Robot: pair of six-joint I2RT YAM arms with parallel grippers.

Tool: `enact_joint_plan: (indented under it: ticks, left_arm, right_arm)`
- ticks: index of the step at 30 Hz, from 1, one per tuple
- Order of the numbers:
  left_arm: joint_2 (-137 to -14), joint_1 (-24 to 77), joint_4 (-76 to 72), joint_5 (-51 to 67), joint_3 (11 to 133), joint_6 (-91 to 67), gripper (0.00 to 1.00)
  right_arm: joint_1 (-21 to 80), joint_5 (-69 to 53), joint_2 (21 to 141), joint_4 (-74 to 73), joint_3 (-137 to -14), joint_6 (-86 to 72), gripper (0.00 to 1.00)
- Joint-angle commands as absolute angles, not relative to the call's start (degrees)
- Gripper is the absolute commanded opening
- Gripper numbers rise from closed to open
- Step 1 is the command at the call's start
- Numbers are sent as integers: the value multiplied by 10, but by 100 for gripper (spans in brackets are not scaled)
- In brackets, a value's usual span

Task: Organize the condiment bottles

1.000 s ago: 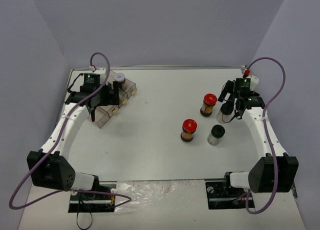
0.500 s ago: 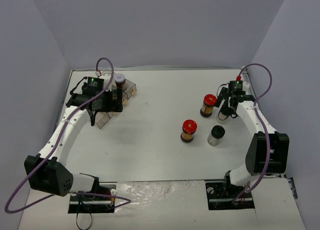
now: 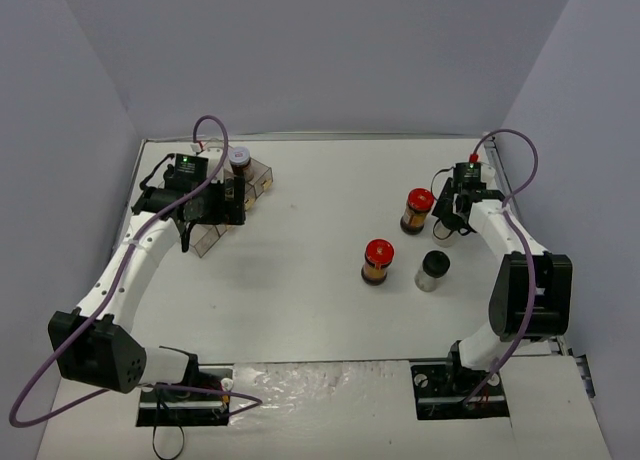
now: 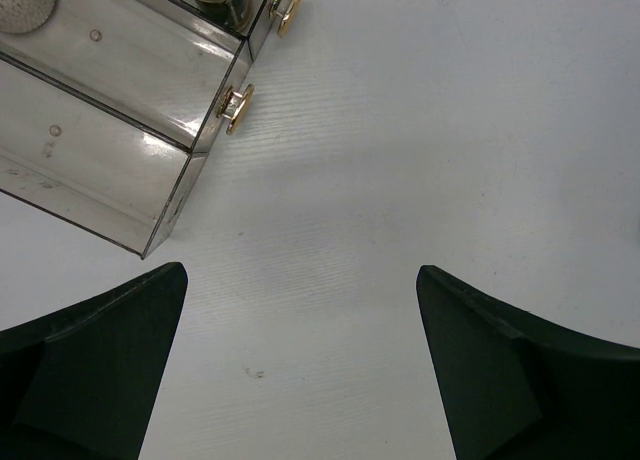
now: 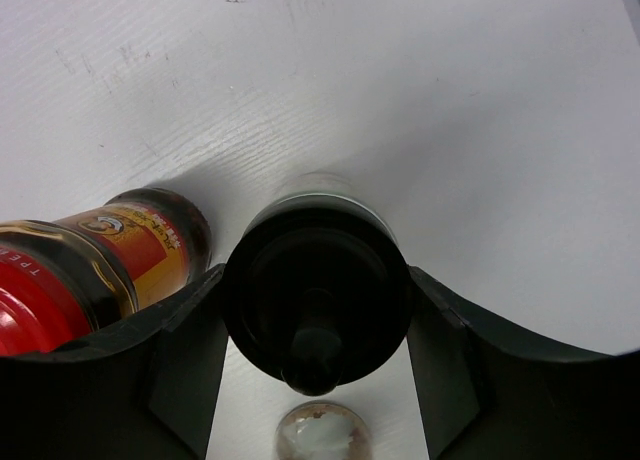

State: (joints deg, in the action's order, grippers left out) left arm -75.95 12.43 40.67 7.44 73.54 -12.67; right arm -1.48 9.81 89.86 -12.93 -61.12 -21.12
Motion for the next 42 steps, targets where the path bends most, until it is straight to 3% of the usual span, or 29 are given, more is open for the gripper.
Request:
enact_joint_plan:
  ticks: [1,4,12,23,30,42]
  left_arm:
    - [-737,128,402,76,777,-121,97]
    - [-737,128,407,79,786,-121,97]
    - [-737,128,429,96,826,-116,97]
    - [-703,128,437,92,855,-106,97]
    - [-638,127,413,69,803,-91,97]
    - [-572,127,383,76,686,-113,97]
  right_arm:
    - [-17,121,879,-120,-645,-210,20]
    - [-15,127,848,-153,-679,-194,0]
    - [93,144,832,-243,-897,-106,0]
    - [281,-51,974,-270,-1106,-16,0]
    - [392,-77,1090,-258,-1136,27,0]
    - [463,-77,1164,-101,-1005,47,0]
